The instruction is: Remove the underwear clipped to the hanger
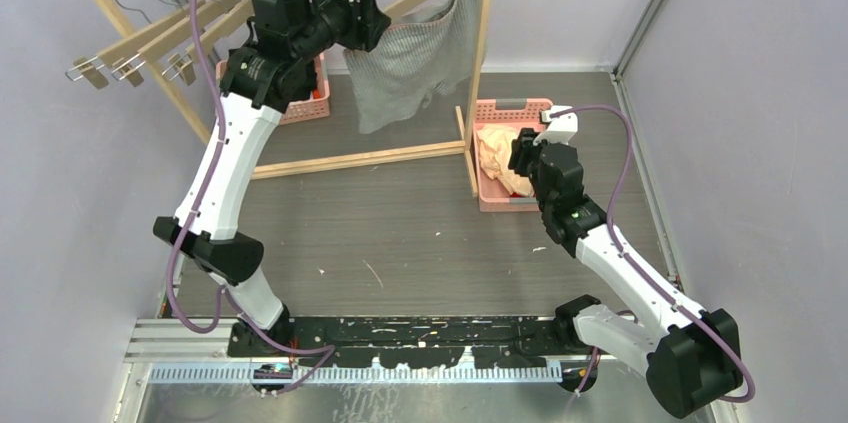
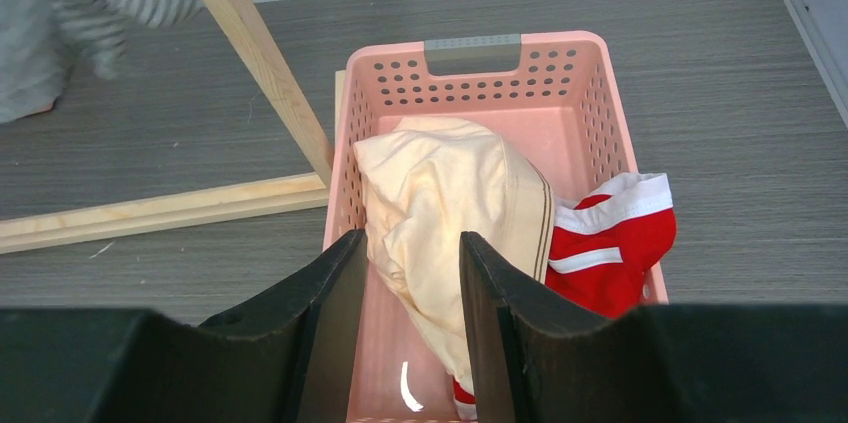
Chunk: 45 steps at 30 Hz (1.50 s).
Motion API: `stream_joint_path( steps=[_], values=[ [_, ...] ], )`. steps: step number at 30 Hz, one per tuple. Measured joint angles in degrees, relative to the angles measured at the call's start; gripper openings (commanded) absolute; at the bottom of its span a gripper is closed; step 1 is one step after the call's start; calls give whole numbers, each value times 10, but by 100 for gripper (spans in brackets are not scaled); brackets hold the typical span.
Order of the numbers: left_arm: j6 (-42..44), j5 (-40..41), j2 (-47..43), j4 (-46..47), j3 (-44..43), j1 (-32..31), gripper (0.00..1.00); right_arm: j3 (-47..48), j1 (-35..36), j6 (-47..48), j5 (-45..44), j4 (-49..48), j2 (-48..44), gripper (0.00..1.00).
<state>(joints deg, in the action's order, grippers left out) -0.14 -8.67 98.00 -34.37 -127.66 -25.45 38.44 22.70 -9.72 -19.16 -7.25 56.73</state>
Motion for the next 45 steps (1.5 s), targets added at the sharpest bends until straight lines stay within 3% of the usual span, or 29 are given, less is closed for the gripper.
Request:
stream_joint_path(
  steps=[9, 17, 20, 23, 28, 45],
  values=[
    [-6, -8, -7, 16, 9, 0, 44, 0, 6, 4, 3, -1, 4, 45],
    [-6, -12, -7, 14, 8, 0, 43, 0, 15, 6, 3, -3, 14, 45],
    [-4, -12, -7, 8, 1, 0, 33, 0, 18, 8, 3, -5, 14, 45],
    [-4, -14, -7, 3, -6, 0, 9, 0, 20, 9, 2, -6, 14, 45],
    [-1, -17, -3, -4, -16, -1, 1, 0, 22, 10, 0, -11, 14, 46],
    [0, -23, 5, 19, -12, -3, 0, -1, 23, 16, -5, -18, 14, 46]
  ],
)
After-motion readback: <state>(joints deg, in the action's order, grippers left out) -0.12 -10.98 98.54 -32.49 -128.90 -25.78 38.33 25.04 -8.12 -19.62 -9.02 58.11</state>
